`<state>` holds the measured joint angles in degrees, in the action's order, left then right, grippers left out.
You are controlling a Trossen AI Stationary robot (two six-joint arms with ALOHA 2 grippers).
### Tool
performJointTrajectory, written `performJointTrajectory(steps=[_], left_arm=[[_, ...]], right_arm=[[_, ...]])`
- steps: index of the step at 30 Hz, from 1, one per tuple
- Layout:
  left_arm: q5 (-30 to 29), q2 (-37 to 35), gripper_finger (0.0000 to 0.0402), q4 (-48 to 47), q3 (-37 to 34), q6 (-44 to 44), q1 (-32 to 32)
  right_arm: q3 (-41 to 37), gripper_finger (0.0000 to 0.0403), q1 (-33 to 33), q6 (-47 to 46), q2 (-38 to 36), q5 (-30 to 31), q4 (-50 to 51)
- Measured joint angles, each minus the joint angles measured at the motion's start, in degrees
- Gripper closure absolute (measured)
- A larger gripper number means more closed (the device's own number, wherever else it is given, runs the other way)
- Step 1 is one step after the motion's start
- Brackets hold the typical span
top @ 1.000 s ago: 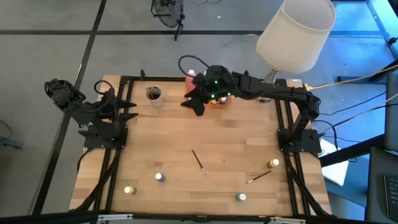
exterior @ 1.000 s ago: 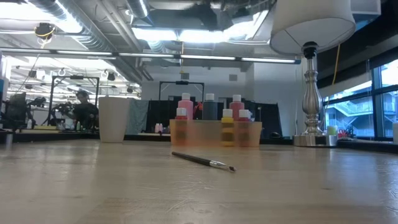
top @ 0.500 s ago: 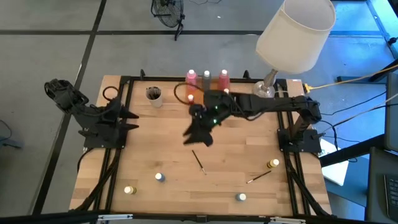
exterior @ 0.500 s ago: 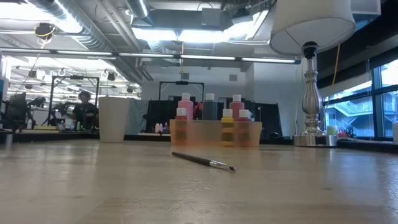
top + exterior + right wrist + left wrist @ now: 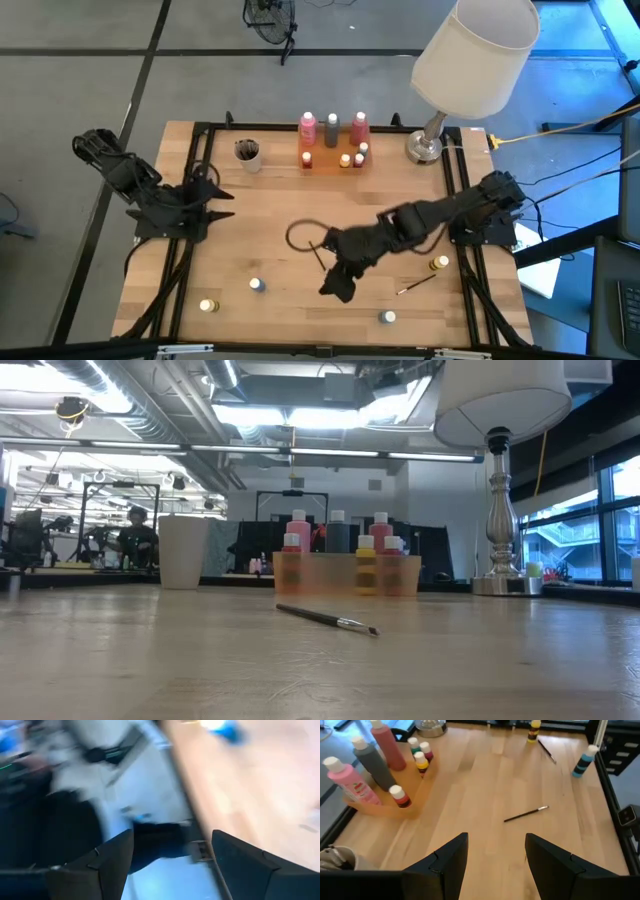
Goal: Pick & Place Paint Supplies
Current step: Put the silver paint brush into the white cup
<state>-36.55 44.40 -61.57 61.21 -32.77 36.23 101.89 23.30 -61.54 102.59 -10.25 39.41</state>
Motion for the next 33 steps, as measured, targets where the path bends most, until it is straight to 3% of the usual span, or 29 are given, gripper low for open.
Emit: performJointTrajectory(steps=[5, 8, 12, 20, 33], left_arm=[[2.1, 3.1, 0.0208, 0.2, 0.0, -1.7, 0.4], [4.4, 5.0, 0.0208, 0.2, 0.0, -3.0, 1.2], [6.2, 6.9, 0.0208, 0.5, 0.0, -5.2, 2.9], [6.7, 10.1, 0.0208, 1.5, 0.0, -10.7, 6.8], [4.6, 14.5, 0.0208, 12.5, 0.0, -12.4, 11.5]], right_arm=[[-0.1, 0.0130, 3.3, -7.9, 0.1, 17.4, 12.9], [-0.1, 0.0130, 4.9, -10.8, 0.5, 21.6, 15.9], [-0.1, 0.0130, 6.2, -11.9, 1.8, 20.9, 15.3], [-0.1, 0.0130, 6.7, -14.4, 6.6, 13.5, 14.6], [-0.1, 0.0130, 4.2, -14.4, 10.6, 12.5, 16.7]])
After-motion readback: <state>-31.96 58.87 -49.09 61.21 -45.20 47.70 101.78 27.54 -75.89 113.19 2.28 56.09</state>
